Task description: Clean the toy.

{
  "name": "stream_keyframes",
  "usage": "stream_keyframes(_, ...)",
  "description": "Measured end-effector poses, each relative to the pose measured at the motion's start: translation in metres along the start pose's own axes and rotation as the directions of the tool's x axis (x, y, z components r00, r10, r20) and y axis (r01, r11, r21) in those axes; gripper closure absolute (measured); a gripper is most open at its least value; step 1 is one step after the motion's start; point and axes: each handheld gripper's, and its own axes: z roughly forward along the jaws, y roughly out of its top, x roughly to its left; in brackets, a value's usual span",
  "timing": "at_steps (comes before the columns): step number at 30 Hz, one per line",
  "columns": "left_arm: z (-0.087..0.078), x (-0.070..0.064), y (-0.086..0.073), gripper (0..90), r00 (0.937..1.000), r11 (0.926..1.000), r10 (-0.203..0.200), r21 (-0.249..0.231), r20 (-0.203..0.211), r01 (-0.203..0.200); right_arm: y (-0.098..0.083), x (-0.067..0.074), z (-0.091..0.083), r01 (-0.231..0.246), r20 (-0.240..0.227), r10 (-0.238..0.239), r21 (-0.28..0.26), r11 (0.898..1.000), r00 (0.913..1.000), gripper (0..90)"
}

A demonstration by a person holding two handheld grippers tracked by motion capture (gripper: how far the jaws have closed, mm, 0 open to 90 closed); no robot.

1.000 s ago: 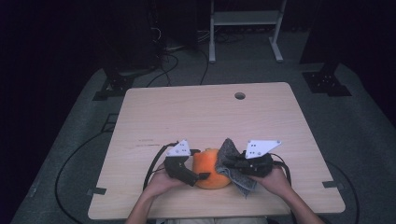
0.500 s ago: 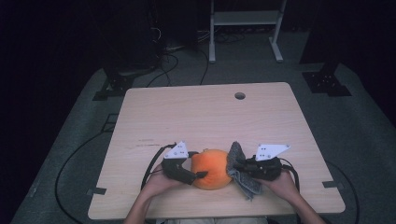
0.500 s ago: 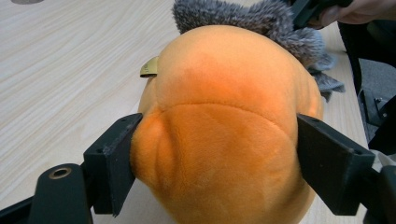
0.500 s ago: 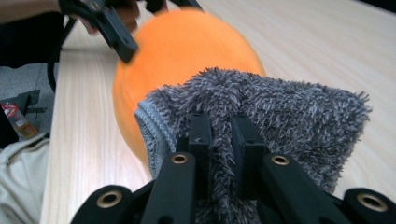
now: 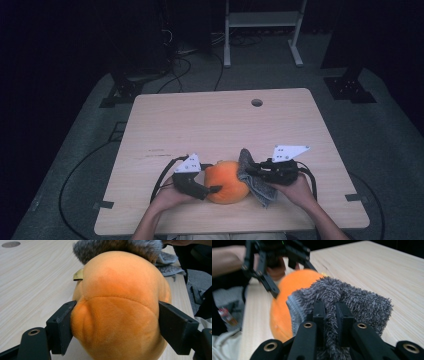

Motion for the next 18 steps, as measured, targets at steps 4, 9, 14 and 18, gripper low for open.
stream_keyframes(4, -0.001, 0.002, -0.001, 20.6, 0.9997, 0.9997, -0.024, -0.006, 0.004, 0.024, -0.012, -0.007, 0.001, -0.031, 0.013, 0.031, 0.017, 0.999, 0.9994, 79.8)
stream_keyframes(9, 0.001, -0.001, 0.001, 19.5, 1.0, 1.0, -0.005, -0.005, 0.003, 0.005, -0.035, -0.015, -0.001, -0.097, 0.036, 0.094, 0.104, 0.99, 0.995, 79.8)
stream_keyframes(14, 0.002, -0.002, 0.003, 19.0, 0.9998, 0.9998, 0.018, 0.005, 0.007, -0.018, -0.022, -0.01, -0.013, -0.057, 0.036, 0.055, 0.068, 0.996, 0.9978, 79.8)
stream_keyframes(18, 0.002, -0.005, 0.006, 18.9, 0.9989, 0.9989, 0.043, 0.018, 0.017, -0.044, -0.002, -0.005, -0.01, -0.036, -0.005, 0.036, 0.009, 0.999, 0.9993, 79.4)
